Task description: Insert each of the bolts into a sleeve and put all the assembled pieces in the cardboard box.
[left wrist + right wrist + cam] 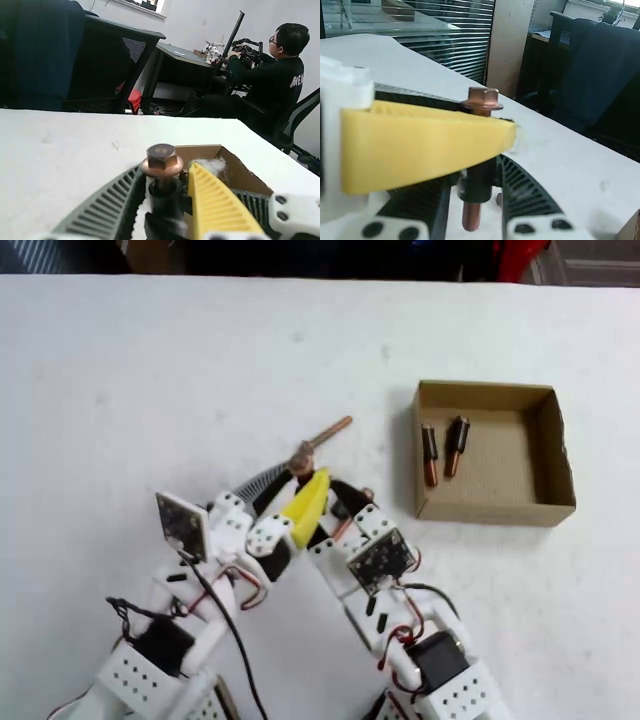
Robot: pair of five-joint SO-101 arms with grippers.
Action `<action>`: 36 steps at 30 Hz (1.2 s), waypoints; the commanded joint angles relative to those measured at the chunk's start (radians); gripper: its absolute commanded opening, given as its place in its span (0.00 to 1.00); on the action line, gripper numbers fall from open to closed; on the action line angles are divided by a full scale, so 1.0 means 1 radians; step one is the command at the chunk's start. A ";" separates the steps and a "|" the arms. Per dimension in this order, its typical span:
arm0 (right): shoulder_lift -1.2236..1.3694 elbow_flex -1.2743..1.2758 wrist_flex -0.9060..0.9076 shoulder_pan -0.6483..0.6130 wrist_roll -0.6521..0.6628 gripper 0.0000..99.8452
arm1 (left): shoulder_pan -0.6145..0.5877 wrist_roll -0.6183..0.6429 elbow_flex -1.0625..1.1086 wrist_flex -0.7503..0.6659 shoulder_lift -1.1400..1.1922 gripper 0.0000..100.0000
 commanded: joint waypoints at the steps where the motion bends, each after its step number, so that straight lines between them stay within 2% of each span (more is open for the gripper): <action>1: -0.013 -0.017 -0.027 0.008 0.011 0.02 | -0.002 0.002 -0.014 -0.006 -0.010 0.17; 16: -0.013 -0.017 -0.027 0.008 0.011 0.02 | -0.002 0.000 -0.014 -0.006 -0.010 0.17; 20: -0.013 -0.017 -0.027 0.008 0.011 0.02 | -0.002 -0.061 -0.009 0.000 -0.010 0.26; 23: -0.013 -0.017 -0.027 0.008 0.011 0.02 | -0.002 -0.061 -0.003 0.000 -0.010 0.31; 30: -0.013 -0.017 -0.025 0.010 0.011 0.02 | -0.004 -0.069 -0.003 0.000 -0.010 0.31; 36: -0.013 -0.017 -0.027 0.010 0.011 0.02 | -0.090 -0.069 -0.009 -0.006 -0.010 0.31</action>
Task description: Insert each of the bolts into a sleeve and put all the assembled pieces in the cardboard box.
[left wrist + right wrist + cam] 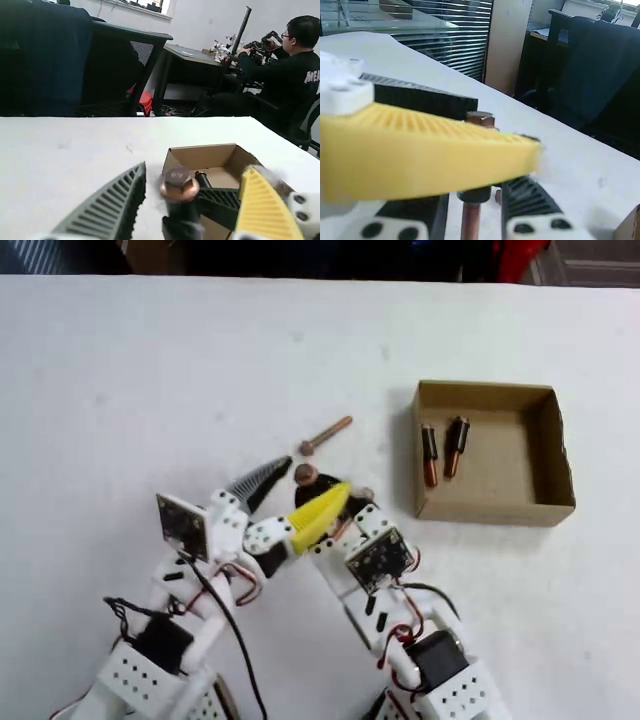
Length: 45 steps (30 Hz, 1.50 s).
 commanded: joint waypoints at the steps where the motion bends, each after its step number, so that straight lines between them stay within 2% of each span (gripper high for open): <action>1: -0.013 -0.017 -0.027 0.010 0.009 0.02 | -0.053 -0.006 -0.018 -0.006 -0.010 0.31; 14: -0.013 -0.015 -0.021 0.010 0.015 0.02 | -0.213 -0.006 -0.109 -0.002 -0.012 0.31; 19: -0.013 -0.015 -0.019 0.010 0.015 0.02 | -0.254 -0.006 -0.144 0.006 -0.097 0.28; 22: -0.013 -0.014 -0.019 0.019 0.015 0.02 | -0.260 -0.028 -0.172 0.114 -0.191 0.15; 25: -0.013 -0.014 -0.019 0.070 0.011 0.02 | -0.268 -0.133 -0.195 0.245 -0.285 0.01; 28: -0.013 -0.015 -0.019 0.124 0.009 0.02 | -0.312 -0.170 -0.241 0.353 -0.280 0.06; 35: -0.013 -0.043 -0.015 0.222 0.015 0.02 | -0.355 -0.170 -0.325 0.606 -0.278 0.02; 39: -0.013 -0.115 0.087 0.275 0.014 0.02 | -0.392 -0.172 -0.322 0.706 -0.278 0.02; 45: -0.012 -0.226 0.262 0.277 0.014 0.02 | -0.481 -0.172 -0.259 0.809 -0.277 0.02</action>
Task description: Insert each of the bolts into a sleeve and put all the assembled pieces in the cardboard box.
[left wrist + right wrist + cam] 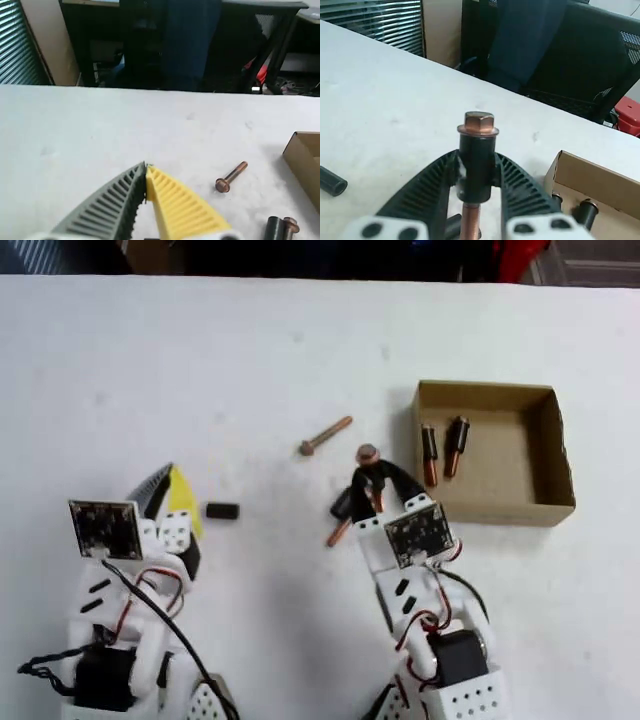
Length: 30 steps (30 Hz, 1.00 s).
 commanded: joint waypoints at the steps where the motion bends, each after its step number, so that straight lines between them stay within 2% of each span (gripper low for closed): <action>1: -0.010 -0.123 0.054 0.016 0.014 0.02 | -0.050 -0.009 0.044 0.021 -0.008 0.02; 5: -0.004 -0.221 0.140 0.027 0.015 0.02 | -0.105 -0.009 0.144 0.018 -0.008 0.02; 11: -0.002 -0.410 0.263 0.117 0.017 0.02 | -0.114 -0.009 0.267 0.025 -0.008 0.02; 15: -0.002 -0.456 0.268 0.176 0.084 0.02 | -0.113 -0.009 0.350 0.026 -0.008 0.02; 18: 0.039 -0.457 0.228 0.206 0.121 0.02 | -0.111 -0.009 0.348 0.078 -0.007 0.02; 24: 0.297 -0.488 0.134 0.289 0.121 0.02 | -0.107 -0.012 0.350 0.140 -0.007 0.02; 30: 0.627 -0.683 0.122 0.394 0.040 0.02 | -0.105 -0.164 0.350 0.204 -0.007 0.02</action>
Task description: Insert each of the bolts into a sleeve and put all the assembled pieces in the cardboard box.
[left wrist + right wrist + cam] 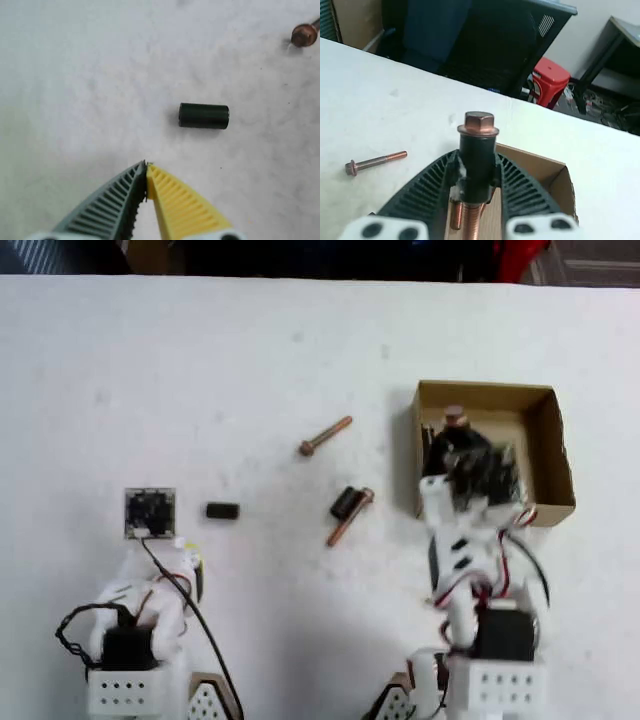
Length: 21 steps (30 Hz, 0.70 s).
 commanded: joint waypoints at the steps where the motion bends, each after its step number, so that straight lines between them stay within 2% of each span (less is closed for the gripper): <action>1: 0.191 -0.180 -0.038 0.061 -0.044 0.02 | -0.001 -0.052 -0.002 0.018 -0.007 0.02; 5: 0.404 -0.302 -0.038 0.102 -0.054 0.02 | 0.004 -0.057 -0.002 0.060 -0.007 0.02; 12: 0.751 -0.482 -0.038 0.156 -0.054 0.02 | 0.093 -0.058 -0.002 0.143 -0.007 0.02; 21: 1.162 -0.704 -0.033 0.200 -0.048 0.02 | 0.093 -0.058 -0.002 0.144 -0.007 0.02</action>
